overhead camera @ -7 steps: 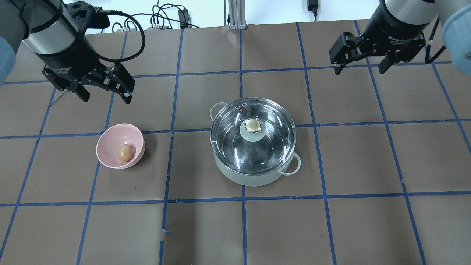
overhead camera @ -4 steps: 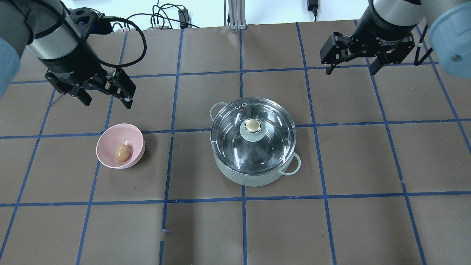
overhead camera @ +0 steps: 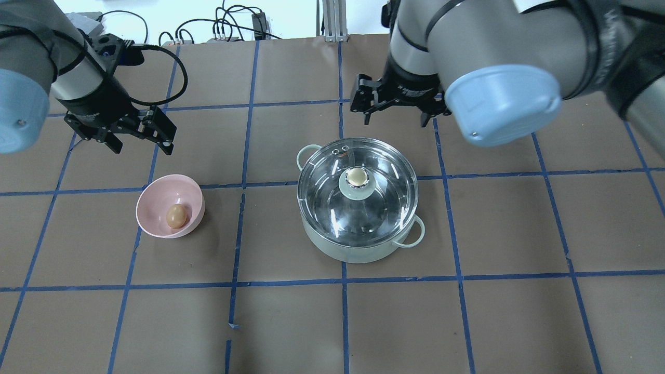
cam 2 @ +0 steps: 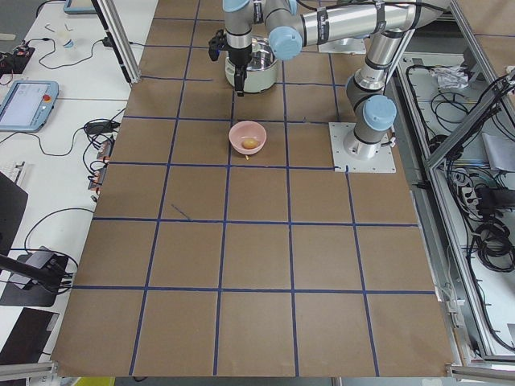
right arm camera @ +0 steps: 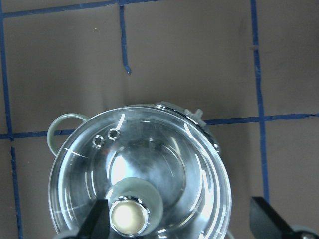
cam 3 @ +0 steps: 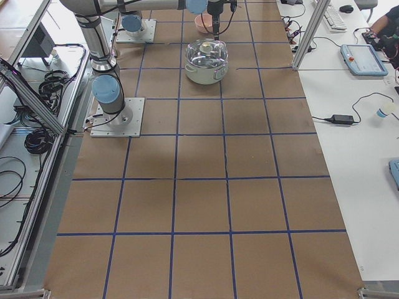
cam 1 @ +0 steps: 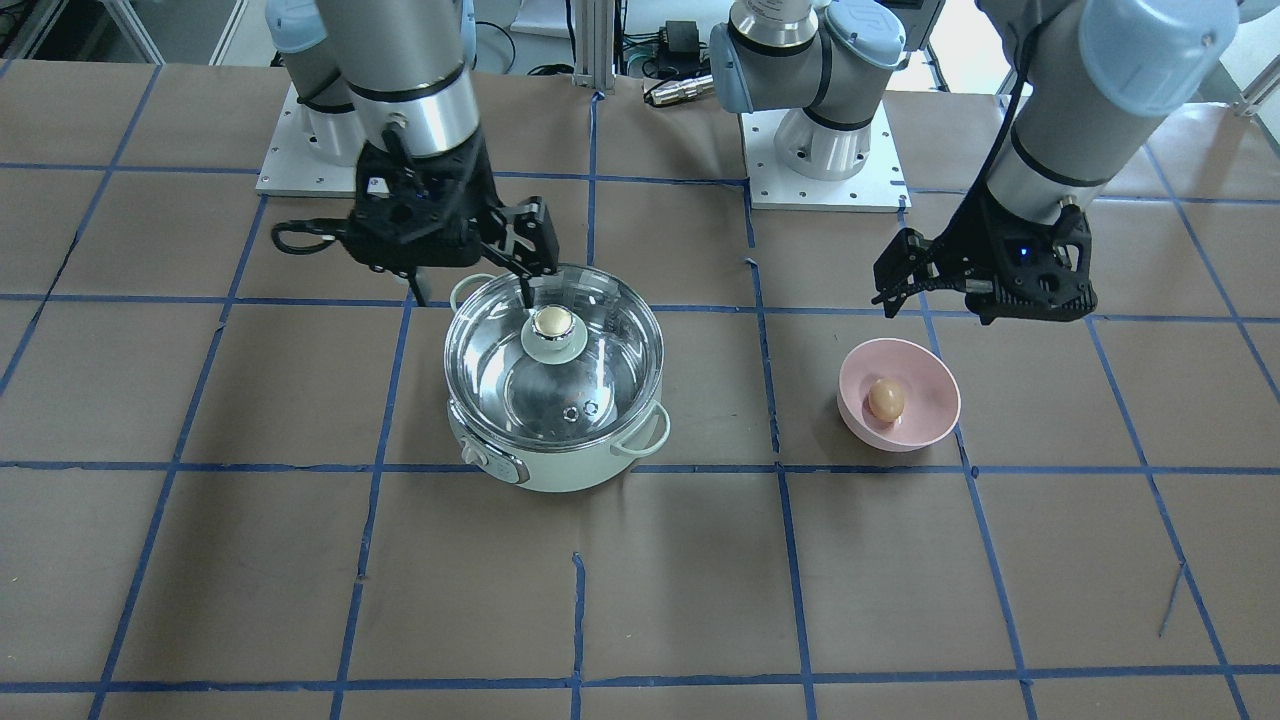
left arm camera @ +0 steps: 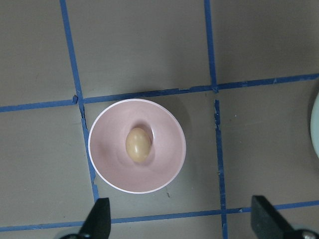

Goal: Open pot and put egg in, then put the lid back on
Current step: 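Lower the right gripper to the lid knob while the left moves over the bowl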

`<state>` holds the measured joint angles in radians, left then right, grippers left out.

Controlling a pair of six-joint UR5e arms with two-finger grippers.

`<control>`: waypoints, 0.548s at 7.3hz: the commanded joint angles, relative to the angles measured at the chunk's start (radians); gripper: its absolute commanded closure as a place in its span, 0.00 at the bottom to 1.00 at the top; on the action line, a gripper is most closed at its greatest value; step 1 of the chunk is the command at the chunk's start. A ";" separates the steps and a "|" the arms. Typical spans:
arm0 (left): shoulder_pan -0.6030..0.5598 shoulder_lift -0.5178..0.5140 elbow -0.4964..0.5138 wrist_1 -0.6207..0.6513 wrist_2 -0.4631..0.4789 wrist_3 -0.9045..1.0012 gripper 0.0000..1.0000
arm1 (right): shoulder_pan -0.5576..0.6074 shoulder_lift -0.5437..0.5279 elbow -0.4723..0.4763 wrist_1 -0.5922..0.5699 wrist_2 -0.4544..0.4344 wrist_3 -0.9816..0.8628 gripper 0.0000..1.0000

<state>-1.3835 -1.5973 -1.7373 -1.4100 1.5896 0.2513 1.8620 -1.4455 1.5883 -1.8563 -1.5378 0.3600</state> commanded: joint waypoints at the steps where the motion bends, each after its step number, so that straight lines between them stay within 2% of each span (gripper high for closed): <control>1: 0.032 -0.062 -0.089 0.130 0.001 0.006 0.02 | 0.078 0.071 0.034 -0.061 -0.010 0.085 0.01; 2: 0.037 -0.081 -0.122 0.181 0.003 0.022 0.02 | 0.078 0.073 0.077 -0.076 -0.008 0.080 0.02; 4: 0.069 -0.108 -0.207 0.309 0.000 0.043 0.02 | 0.078 0.083 0.153 -0.196 -0.002 0.079 0.01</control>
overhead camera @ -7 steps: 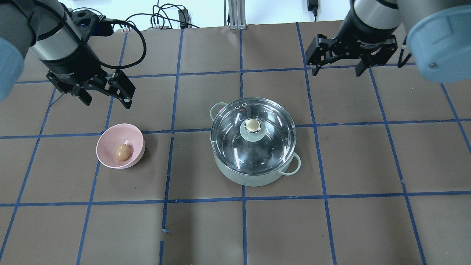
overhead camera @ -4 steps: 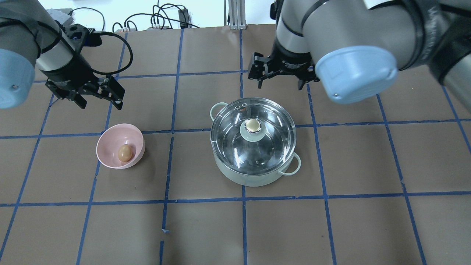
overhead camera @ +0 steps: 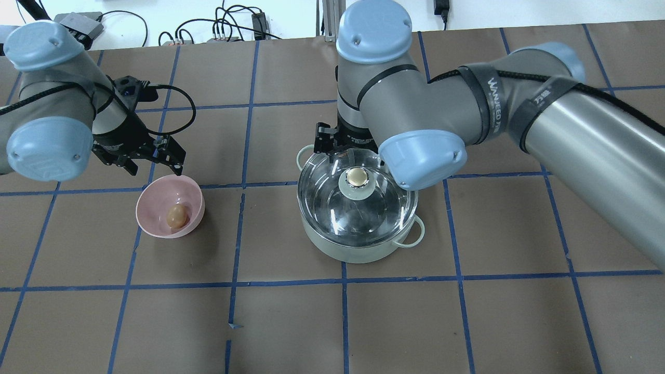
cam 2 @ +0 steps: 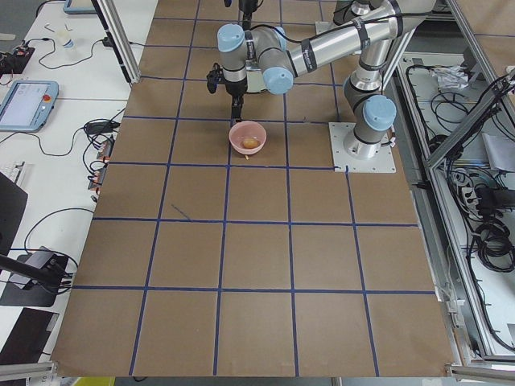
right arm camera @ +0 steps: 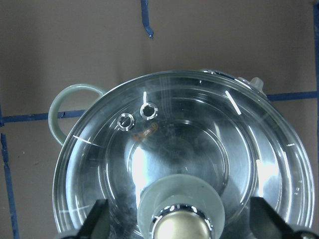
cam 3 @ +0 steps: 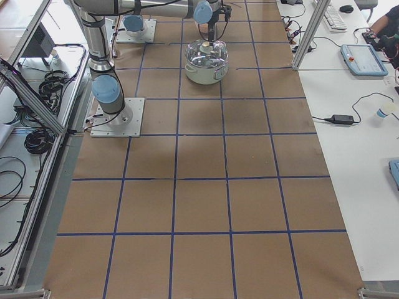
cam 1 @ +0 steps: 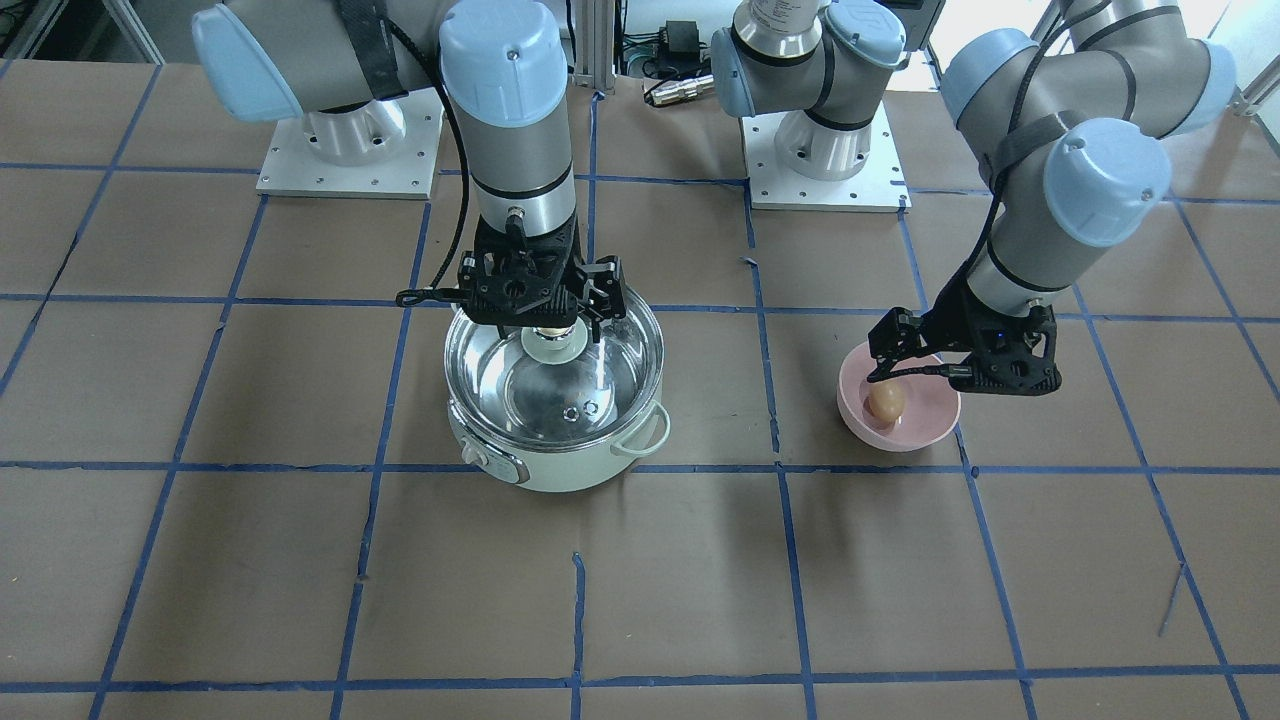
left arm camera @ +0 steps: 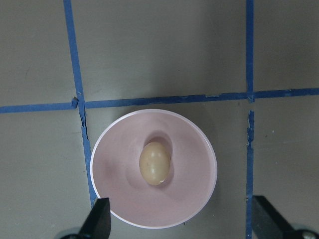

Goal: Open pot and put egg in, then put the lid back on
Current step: 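Lift the glass lid off with the right gripper while the left lowers into the bowl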

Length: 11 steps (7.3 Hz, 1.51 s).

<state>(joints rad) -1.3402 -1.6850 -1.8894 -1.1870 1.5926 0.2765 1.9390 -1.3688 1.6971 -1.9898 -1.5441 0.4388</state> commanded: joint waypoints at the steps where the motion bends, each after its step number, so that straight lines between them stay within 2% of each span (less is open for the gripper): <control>1: 0.050 -0.030 -0.097 0.125 -0.005 0.047 0.02 | 0.002 0.007 0.048 -0.063 0.002 0.005 0.01; 2: 0.052 -0.038 -0.130 0.183 -0.005 0.076 0.02 | 0.002 0.004 0.052 -0.061 0.007 0.009 0.03; 3: 0.052 -0.050 -0.164 0.240 -0.032 0.090 0.02 | 0.003 0.004 0.055 -0.060 0.012 0.027 0.09; 4: 0.052 -0.057 -0.186 0.282 -0.031 0.140 0.02 | 0.003 0.004 0.053 -0.061 0.013 0.035 0.22; 6: 0.052 -0.058 -0.189 0.285 -0.026 0.145 0.02 | 0.003 -0.007 0.052 -0.047 0.006 0.034 0.51; 7: 0.052 -0.058 -0.191 0.285 -0.028 0.145 0.02 | 0.002 -0.007 0.050 -0.031 0.006 0.032 0.59; 10: 0.052 -0.061 -0.192 0.285 -0.030 0.147 0.02 | -0.008 -0.010 0.036 0.002 0.009 0.026 0.68; 11: 0.052 -0.061 -0.192 0.285 -0.022 0.147 0.02 | -0.021 -0.010 -0.011 0.056 0.009 0.018 0.68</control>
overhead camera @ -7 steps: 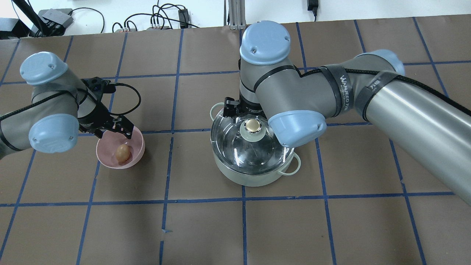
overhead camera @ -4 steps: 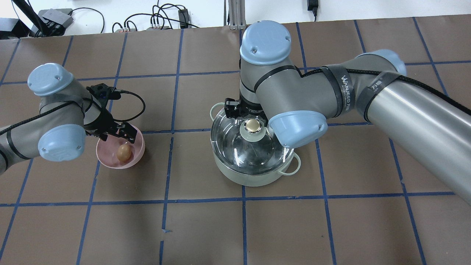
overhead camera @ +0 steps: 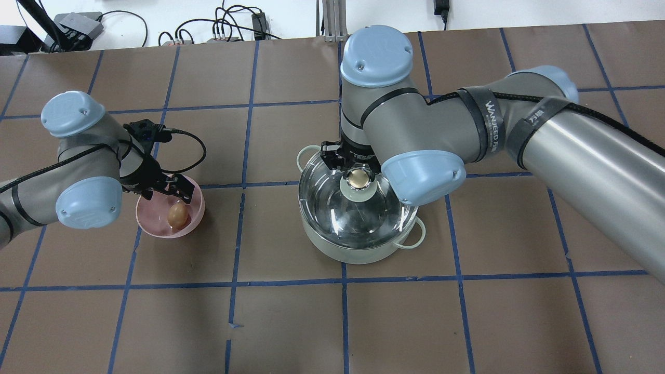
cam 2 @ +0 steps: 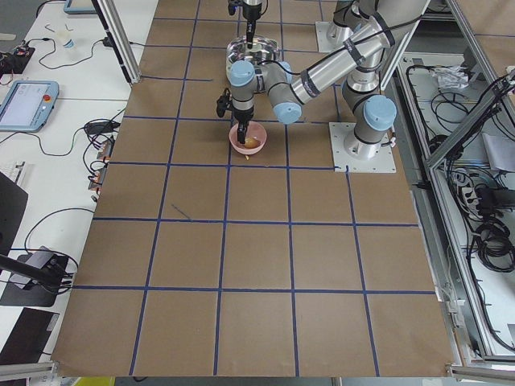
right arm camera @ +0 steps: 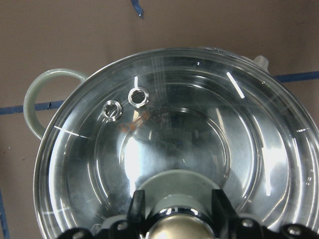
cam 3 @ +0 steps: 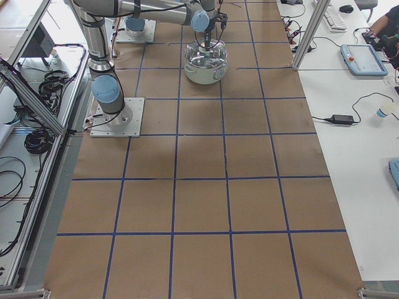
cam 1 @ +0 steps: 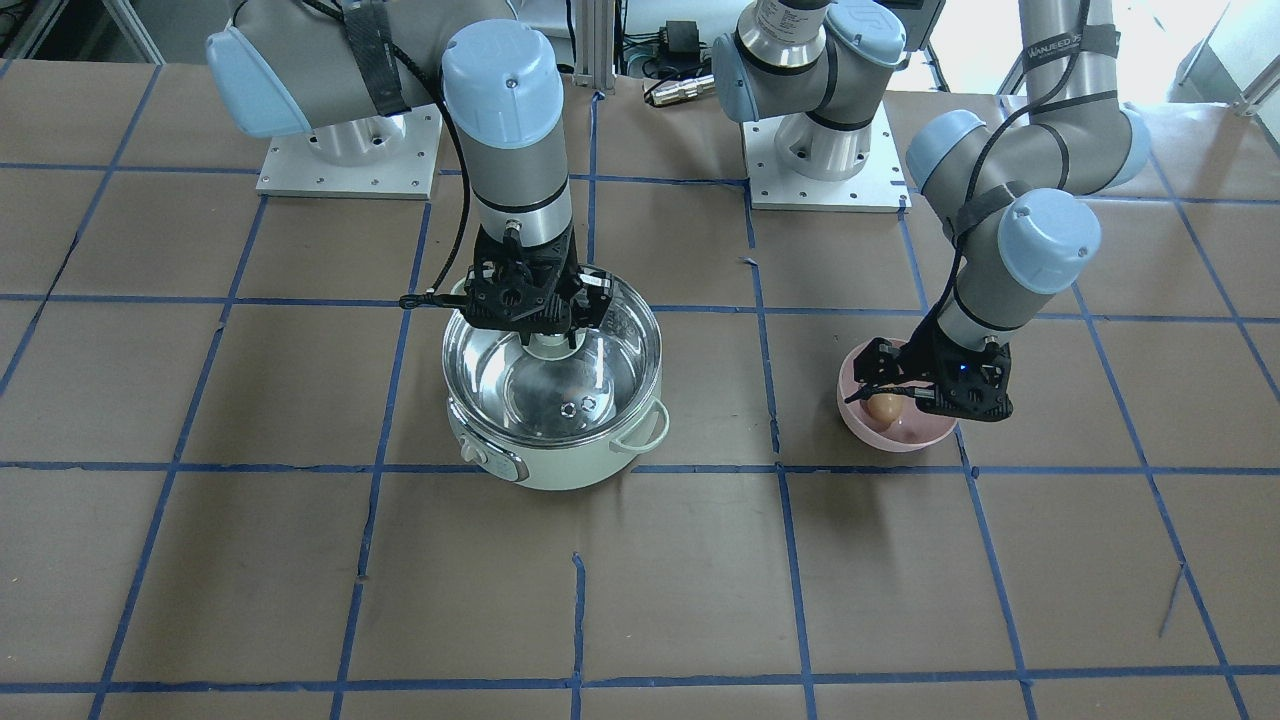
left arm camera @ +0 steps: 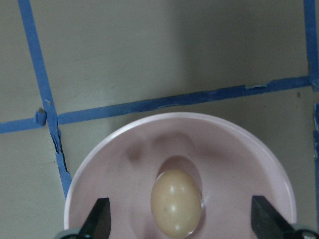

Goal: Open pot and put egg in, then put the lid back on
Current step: 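Lift the glass lid off with the right gripper while the left lowers into the bowl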

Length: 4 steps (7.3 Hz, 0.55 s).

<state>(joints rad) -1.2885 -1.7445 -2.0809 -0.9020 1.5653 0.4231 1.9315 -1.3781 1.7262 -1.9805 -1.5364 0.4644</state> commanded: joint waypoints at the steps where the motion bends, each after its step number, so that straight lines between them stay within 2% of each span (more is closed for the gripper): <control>1: 0.000 -0.003 -0.002 -0.001 0.005 0.000 0.02 | -0.028 -0.001 -0.127 0.154 0.001 -0.022 0.68; 2: 0.000 -0.007 -0.011 -0.001 0.005 0.000 0.02 | -0.052 -0.004 -0.210 0.254 0.002 -0.032 0.68; 4: 0.000 -0.015 -0.031 -0.001 0.004 0.000 0.02 | -0.155 -0.056 -0.264 0.371 0.001 -0.148 0.67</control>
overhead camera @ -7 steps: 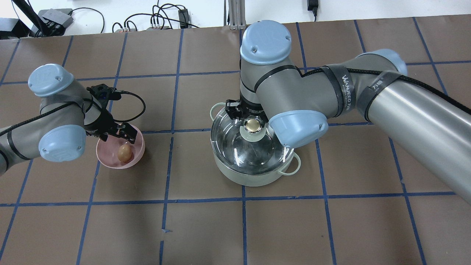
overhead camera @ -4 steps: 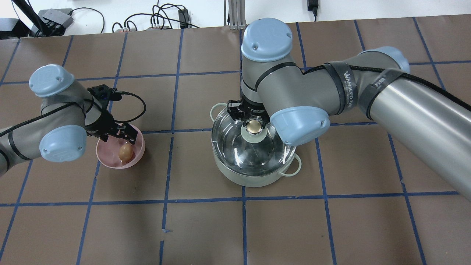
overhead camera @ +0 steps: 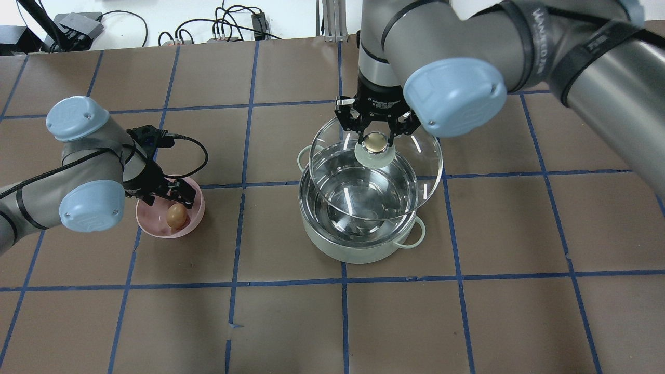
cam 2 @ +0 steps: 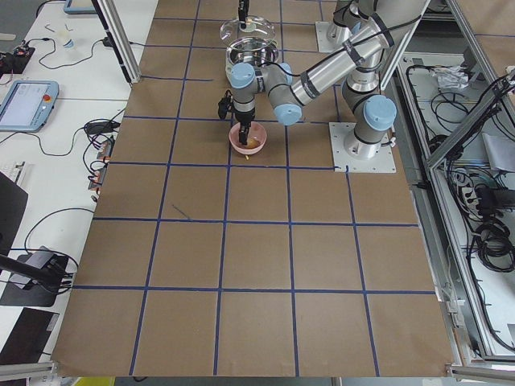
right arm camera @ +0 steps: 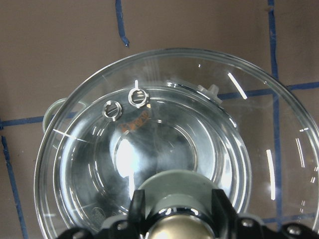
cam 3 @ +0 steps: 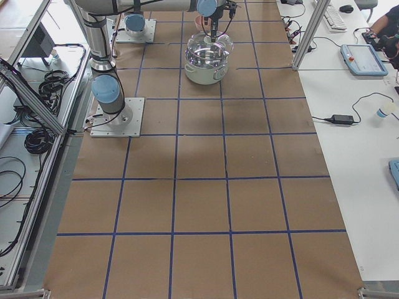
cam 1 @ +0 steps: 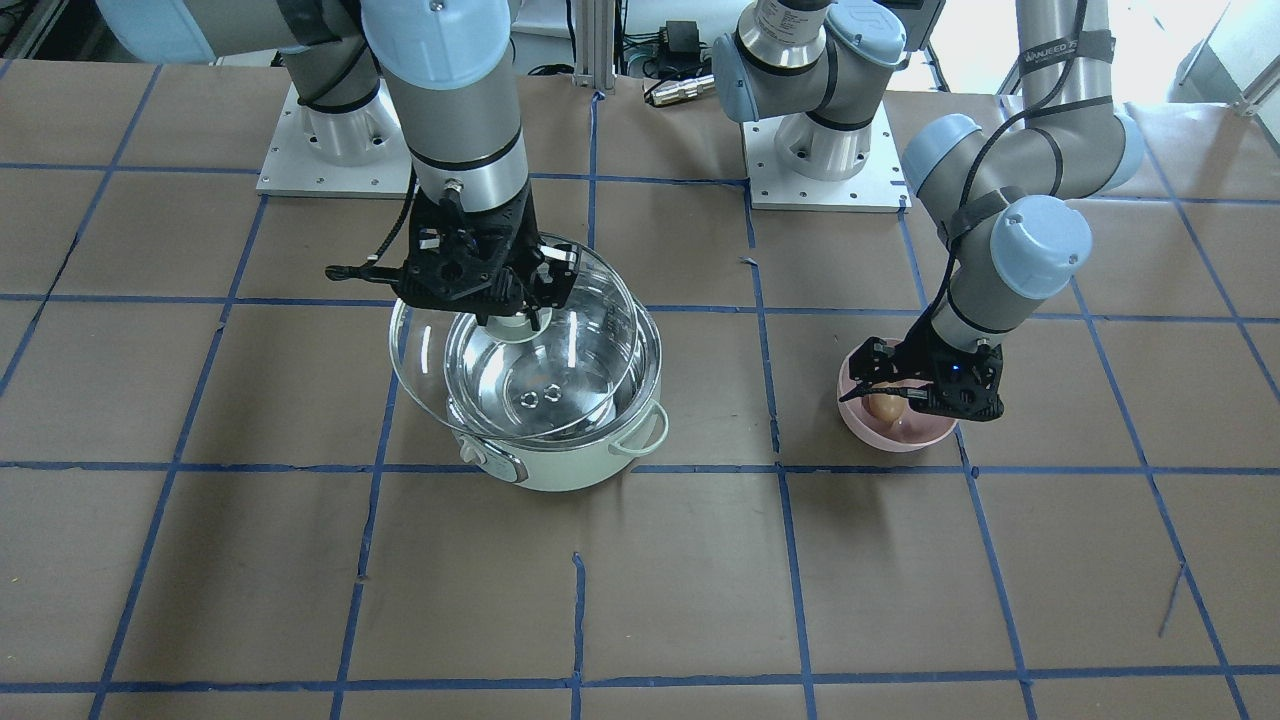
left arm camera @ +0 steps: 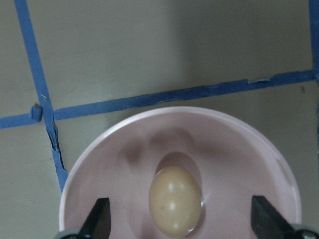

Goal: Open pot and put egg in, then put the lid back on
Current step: 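Lift the glass lid off with the right gripper while the left lowers into the bowl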

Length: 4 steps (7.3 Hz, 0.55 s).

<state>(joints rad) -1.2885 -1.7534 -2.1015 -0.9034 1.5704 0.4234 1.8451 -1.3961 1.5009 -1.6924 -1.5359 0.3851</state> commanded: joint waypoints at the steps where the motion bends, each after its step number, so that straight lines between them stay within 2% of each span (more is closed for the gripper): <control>1: 0.000 -0.023 -0.011 0.003 -0.001 0.000 0.02 | -0.146 -0.088 -0.041 0.142 0.002 -0.163 0.67; 3: 0.000 -0.031 -0.006 0.018 0.000 0.000 0.02 | -0.286 -0.162 -0.038 0.238 0.003 -0.300 0.67; 4: 0.000 -0.034 -0.008 0.018 0.000 -0.002 0.02 | -0.317 -0.184 -0.030 0.238 0.003 -0.340 0.67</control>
<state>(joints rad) -1.2885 -1.7832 -2.1093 -0.8872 1.5706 0.4230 1.5841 -1.5470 1.4655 -1.4774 -1.5328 0.1078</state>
